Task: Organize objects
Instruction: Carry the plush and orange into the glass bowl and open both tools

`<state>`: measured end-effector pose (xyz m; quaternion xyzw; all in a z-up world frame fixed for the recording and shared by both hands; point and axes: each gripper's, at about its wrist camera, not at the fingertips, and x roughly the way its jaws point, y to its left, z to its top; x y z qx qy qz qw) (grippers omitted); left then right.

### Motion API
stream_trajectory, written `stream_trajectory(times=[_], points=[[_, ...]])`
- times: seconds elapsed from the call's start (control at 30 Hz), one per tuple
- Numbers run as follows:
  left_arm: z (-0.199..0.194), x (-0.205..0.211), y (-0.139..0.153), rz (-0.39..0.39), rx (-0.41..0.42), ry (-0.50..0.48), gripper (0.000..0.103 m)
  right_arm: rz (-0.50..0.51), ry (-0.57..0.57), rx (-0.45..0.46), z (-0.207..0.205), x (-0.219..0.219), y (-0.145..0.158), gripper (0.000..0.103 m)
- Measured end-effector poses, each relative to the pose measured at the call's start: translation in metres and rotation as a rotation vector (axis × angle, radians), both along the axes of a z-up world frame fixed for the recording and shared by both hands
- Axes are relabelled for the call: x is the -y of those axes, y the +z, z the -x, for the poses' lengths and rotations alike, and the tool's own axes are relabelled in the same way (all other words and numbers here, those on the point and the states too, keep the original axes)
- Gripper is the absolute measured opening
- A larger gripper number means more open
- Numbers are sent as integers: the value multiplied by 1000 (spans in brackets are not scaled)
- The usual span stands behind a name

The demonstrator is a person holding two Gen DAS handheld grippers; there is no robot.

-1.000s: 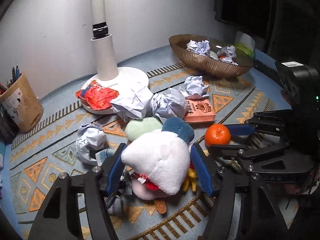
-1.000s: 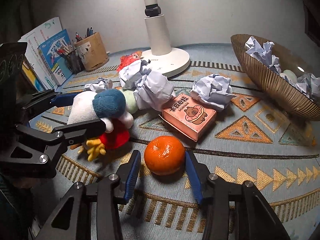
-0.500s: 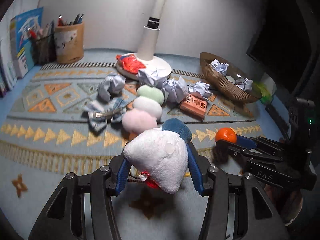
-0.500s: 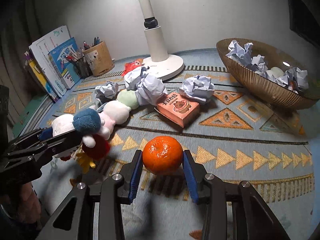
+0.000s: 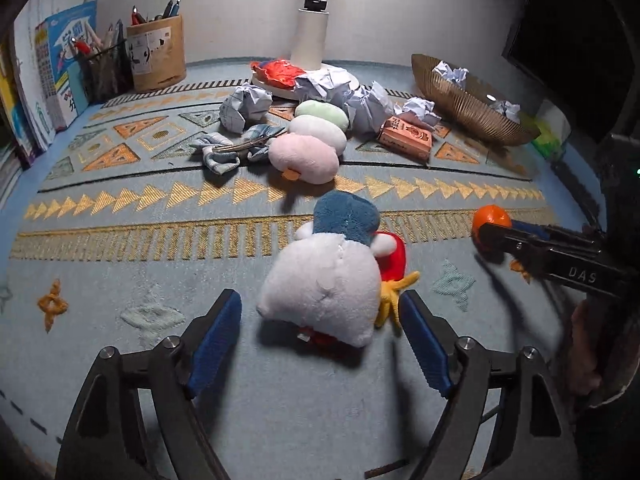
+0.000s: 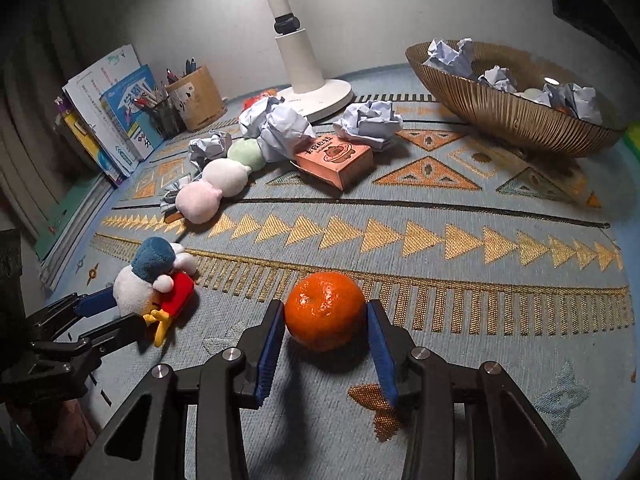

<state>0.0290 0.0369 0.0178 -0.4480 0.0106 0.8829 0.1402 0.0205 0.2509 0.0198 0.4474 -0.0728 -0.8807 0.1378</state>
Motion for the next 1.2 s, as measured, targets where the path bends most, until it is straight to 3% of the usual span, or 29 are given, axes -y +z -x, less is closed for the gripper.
stream_trajectory(times=[0.07,0.17,0.3,0.33,0.37,0.4,0.53,0.67,0.8,1.0,1.2], points=[[3,-2,3,56,-26,-5,80,-2,6,5,0,1,0,50],[7,-7,5,42,-20,-52,82,-30,7,-3,-2,6,0,57],[10,-20,2,49,-39,-69,78,-87,-13,-20,0,11,0,57],[11,-22,0,50,-34,-65,71,-99,-17,-17,0,12,-1,56],[12,-23,-3,69,-29,-54,59,-110,-19,-17,0,13,-1,45],[12,-24,-3,83,-35,-50,55,-114,-15,-20,0,13,-2,40],[7,-25,1,72,-56,-45,52,-137,-8,-40,-2,17,0,39],[7,-37,18,40,-97,-54,52,-82,-13,-50,-6,7,9,39],[19,-65,51,12,-182,-88,52,-92,-59,-112,-7,-15,41,39],[69,-131,102,-61,-284,-168,52,-69,-207,-288,11,-82,115,39],[132,-198,121,-163,-338,-210,52,24,-412,-402,51,-154,151,39]])
